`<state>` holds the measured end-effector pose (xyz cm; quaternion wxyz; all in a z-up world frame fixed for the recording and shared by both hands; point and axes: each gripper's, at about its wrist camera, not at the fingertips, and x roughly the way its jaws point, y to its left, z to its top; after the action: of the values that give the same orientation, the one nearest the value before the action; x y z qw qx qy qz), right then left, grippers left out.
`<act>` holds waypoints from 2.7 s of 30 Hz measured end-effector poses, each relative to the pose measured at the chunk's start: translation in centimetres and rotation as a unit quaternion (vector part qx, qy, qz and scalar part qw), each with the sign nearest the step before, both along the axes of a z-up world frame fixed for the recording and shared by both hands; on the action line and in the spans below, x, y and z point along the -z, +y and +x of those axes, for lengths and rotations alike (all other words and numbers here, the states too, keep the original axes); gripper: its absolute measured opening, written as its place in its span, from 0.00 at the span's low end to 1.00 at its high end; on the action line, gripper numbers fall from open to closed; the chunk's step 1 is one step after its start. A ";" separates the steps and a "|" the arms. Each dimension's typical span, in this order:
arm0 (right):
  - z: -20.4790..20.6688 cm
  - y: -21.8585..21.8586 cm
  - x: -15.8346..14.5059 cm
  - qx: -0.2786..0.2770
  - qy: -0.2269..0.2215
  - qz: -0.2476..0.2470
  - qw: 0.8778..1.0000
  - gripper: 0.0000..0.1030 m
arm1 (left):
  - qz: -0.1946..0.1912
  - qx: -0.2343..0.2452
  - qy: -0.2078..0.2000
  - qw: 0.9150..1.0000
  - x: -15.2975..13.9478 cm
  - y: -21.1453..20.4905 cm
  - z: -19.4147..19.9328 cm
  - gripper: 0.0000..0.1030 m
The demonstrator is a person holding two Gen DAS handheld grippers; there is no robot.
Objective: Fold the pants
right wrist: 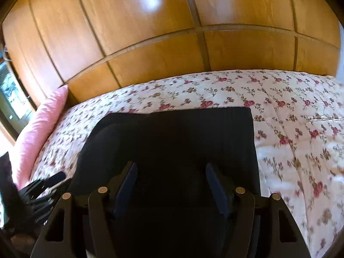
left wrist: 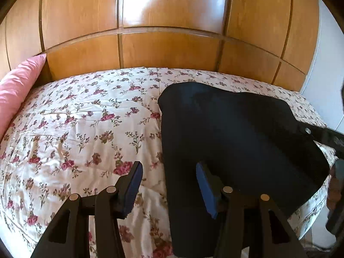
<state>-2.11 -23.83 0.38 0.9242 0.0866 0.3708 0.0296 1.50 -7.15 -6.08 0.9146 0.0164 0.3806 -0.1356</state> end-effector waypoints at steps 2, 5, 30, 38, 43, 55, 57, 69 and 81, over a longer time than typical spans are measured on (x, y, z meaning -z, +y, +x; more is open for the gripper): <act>-1.4 0.4 0.3 -0.007 0.007 -0.019 1.000 0.65 | 0.005 0.000 0.002 1.000 0.3 -0.1 0.1 0.51; -3.5 0.4 1.4 -0.009 0.023 -0.068 0.997 0.64 | 0.022 0.008 -0.013 1.000 0.8 -0.6 -0.3 0.52; -4.4 -2.3 0.3 0.007 0.012 0.003 1.000 0.73 | -0.032 -0.011 0.003 0.999 -0.6 1.2 -1.2 0.59; -3.7 -6.2 0.0 0.023 0.023 0.070 0.997 0.90 | -0.071 0.007 0.011 0.997 -0.9 2.1 -0.3 0.79; 1.0 -8.2 3.3 -0.007 0.094 0.099 0.991 0.91 | -0.123 0.041 0.064 0.990 0.5 2.4 3.0 0.80; 4.6 -7.5 1.4 -0.092 0.069 0.172 0.978 0.43 | -0.245 0.139 0.087 0.956 -0.8 2.5 7.4 0.37; 5.9 -6.8 -0.1 -0.107 0.055 0.165 0.979 0.43 | -0.239 0.135 0.052 0.960 -2.8 2.7 8.6 0.37; 24.9 -2.6 1.7 -0.082 0.068 0.095 0.990 0.52 | -0.060 0.037 0.033 0.997 -2.3 3.3 24.2 0.39; 20.1 -2.4 -0.3 -0.020 0.018 0.033 0.999 0.80 | -0.029 -0.063 -0.033 0.997 -4.1 4.5 16.1 0.65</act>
<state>17.98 -26.19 0.66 0.9133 0.1101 0.3877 0.0590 17.58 -2.65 -2.01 0.9335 -0.0295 0.3461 -0.0884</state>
